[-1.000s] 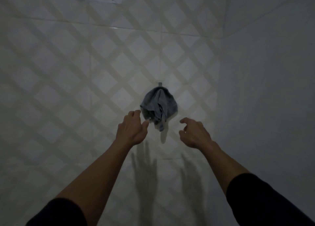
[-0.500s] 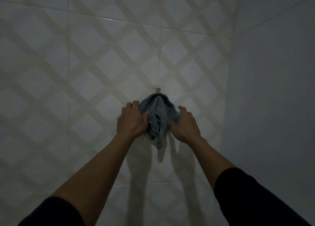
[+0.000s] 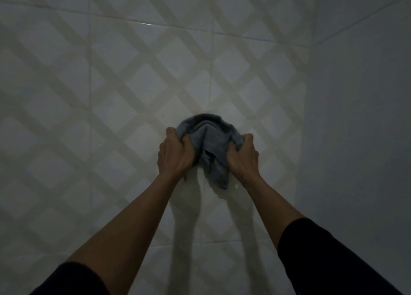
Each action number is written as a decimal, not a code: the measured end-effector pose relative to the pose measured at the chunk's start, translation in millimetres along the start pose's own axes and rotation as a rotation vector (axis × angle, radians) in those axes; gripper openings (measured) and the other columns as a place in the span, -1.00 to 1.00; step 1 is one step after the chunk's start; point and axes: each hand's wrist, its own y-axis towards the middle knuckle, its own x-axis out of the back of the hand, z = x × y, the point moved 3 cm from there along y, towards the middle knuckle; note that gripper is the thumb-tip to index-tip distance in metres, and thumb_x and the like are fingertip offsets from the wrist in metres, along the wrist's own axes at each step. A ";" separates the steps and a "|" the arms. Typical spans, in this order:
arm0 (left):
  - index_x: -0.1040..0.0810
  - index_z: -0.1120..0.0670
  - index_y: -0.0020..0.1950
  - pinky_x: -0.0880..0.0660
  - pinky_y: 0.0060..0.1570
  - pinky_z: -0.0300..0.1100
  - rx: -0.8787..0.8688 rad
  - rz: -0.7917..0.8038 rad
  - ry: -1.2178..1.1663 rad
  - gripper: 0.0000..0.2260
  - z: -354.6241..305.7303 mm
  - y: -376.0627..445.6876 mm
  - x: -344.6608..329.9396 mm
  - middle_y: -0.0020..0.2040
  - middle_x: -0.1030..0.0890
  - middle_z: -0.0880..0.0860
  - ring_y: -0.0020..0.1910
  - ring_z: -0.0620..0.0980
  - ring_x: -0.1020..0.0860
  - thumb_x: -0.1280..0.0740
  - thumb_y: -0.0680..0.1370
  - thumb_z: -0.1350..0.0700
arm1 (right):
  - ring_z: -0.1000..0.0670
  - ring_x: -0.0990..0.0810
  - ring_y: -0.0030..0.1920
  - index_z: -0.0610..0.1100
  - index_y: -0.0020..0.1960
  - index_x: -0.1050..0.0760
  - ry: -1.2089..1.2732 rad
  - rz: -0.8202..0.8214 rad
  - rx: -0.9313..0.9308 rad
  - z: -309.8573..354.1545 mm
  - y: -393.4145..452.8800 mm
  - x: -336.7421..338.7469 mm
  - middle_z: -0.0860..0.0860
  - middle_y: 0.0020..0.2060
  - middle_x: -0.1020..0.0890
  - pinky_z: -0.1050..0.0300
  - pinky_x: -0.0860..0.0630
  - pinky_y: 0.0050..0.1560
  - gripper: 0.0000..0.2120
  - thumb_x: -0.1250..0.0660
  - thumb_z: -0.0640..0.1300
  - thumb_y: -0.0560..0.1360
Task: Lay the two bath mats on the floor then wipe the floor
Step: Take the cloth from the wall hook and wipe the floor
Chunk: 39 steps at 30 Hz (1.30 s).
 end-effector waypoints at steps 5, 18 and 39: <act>-0.23 0.04 0.12 -0.42 -0.24 -0.04 0.047 -0.120 -0.086 -0.88 1.0 -8.0 3.9 -0.26 -0.44 0.01 -0.26 0.13 -0.48 -0.07 0.67 0.01 | -0.02 -0.51 -0.21 -0.02 0.15 -0.21 0.102 -0.158 0.048 4.9 -9.0 -0.2 -0.04 -0.11 -0.50 0.08 -0.40 -0.29 -0.86 -0.04 -0.20 0.63; -0.44 0.06 0.19 -0.39 -0.08 -0.15 0.262 0.143 -0.149 -0.69 28.0 -91.9 1.6 -0.04 -0.52 0.03 -0.02 0.09 -0.48 -0.15 0.65 -0.15 | -0.12 -0.46 -0.05 -0.11 0.20 -0.36 0.001 0.095 -0.388 -39.9 -76.6 7.5 -0.09 0.00 -0.48 0.11 -0.35 -0.11 -0.77 -0.07 -0.08 0.60; -0.61 0.07 0.29 -0.45 0.24 -0.14 0.635 0.654 0.370 -0.68 86.7 -421.6 32.1 0.24 -0.62 0.12 0.23 0.15 -0.55 -0.29 0.57 0.04 | -0.12 -0.47 0.34 -0.10 0.32 -0.54 -0.149 0.925 -0.592 -189.5 -347.2 62.5 -0.05 0.36 -0.50 0.01 -0.37 0.40 -0.64 -0.14 -0.21 0.59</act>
